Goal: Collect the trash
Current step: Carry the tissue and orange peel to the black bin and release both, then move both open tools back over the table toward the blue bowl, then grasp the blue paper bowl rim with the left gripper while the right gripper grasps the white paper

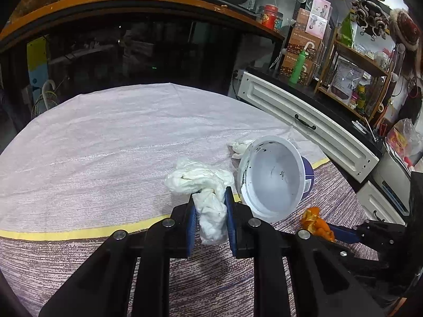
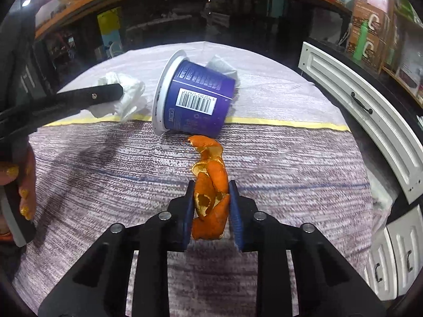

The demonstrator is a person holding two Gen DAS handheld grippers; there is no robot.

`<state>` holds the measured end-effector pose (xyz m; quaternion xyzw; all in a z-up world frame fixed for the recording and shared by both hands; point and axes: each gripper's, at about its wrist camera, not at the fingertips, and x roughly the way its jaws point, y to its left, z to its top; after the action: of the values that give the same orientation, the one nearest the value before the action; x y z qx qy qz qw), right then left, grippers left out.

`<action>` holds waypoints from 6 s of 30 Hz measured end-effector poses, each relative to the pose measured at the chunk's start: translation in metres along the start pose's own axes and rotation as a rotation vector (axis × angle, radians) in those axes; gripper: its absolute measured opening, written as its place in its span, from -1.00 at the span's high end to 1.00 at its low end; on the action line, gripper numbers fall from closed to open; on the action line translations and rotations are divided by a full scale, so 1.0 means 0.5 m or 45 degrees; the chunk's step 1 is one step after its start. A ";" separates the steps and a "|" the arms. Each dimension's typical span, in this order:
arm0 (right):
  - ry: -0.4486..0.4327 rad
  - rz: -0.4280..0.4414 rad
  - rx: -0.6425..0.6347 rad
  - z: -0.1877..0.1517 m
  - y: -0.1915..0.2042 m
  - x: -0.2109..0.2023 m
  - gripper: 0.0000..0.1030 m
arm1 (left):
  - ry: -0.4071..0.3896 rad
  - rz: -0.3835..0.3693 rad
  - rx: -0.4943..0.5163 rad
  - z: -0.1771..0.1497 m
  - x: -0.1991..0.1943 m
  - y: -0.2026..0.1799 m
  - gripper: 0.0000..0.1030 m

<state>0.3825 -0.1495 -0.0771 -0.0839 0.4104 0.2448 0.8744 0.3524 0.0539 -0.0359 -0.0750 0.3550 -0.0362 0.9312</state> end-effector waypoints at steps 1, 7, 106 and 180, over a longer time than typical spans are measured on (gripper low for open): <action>-0.011 0.002 0.005 -0.005 -0.001 -0.010 0.53 | -0.003 0.003 0.003 0.000 -0.001 0.000 0.62; -0.069 0.022 0.063 -0.047 -0.014 -0.076 0.53 | -0.018 0.020 0.031 -0.010 -0.005 -0.012 0.62; -0.185 -0.502 0.798 -0.641 -0.366 -0.426 -0.15 | 0.424 -0.618 0.701 -0.458 -0.057 -0.675 -0.55; -0.021 0.060 0.120 0.137 -0.017 0.076 -0.35 | -0.023 0.012 0.093 -0.022 -0.022 -0.017 0.84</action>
<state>0.4537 -0.1195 -0.0619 -0.0310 0.4160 0.2466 0.8748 0.3366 0.0454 -0.0354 -0.0397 0.3454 -0.0442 0.9366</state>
